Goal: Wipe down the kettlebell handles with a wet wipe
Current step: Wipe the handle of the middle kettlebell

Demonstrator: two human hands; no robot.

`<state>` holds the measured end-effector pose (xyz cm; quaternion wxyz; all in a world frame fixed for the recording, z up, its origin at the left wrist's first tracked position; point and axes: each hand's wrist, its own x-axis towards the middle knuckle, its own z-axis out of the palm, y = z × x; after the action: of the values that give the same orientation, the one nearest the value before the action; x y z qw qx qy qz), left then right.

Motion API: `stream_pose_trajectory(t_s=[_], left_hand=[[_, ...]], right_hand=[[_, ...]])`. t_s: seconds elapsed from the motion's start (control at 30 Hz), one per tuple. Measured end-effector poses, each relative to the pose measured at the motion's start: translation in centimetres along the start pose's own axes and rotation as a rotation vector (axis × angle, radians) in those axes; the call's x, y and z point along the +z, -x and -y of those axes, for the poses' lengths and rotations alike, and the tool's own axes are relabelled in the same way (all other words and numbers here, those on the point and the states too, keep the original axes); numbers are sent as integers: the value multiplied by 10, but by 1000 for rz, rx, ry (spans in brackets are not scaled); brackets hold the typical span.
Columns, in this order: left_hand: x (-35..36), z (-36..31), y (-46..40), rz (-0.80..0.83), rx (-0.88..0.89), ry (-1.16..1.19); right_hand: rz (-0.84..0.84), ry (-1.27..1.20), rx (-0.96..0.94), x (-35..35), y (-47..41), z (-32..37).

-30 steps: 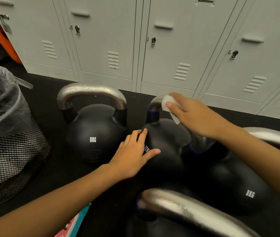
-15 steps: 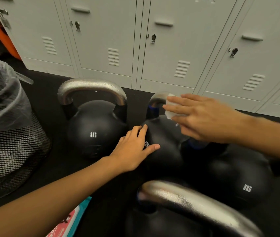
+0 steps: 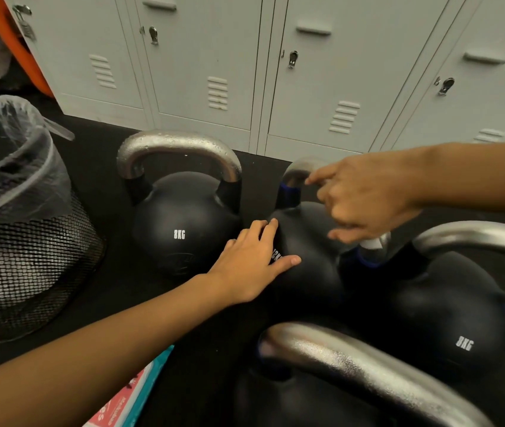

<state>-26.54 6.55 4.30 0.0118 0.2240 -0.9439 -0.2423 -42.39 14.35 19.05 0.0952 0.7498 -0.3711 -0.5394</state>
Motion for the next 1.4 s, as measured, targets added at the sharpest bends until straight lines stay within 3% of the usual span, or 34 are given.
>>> stream_pose_trajectory(t_s=[0.33, 0.5, 0.67, 0.83, 0.97, 1.13, 1.23, 1.4], left_hand=[[1, -1, 0, 10, -8, 42], [0, -2, 0, -1, -13, 31], [0, -3, 2, 3, -17, 24], [-2, -5, 2, 19, -22, 27], [-2, -4, 3, 24, -27, 34], [-1, -5, 2, 28, -30, 48], [-1, -5, 2, 28, -36, 47], [0, -6, 2, 36, -51, 55]], right_hand=[[-114, 29, 186, 5, -1, 24], [-531, 7, 303, 54, 9, 59], [-603, -70, 421, 70, 9, 97], [-625, -53, 356, 86, 20, 110], [-773, -148, 534, 93, 29, 112], [-958, -398, 984, 81, 12, 140], [-944, -625, 1094, 72, -1, 162], [-963, -1576, 1081, 47, 2, 163]])
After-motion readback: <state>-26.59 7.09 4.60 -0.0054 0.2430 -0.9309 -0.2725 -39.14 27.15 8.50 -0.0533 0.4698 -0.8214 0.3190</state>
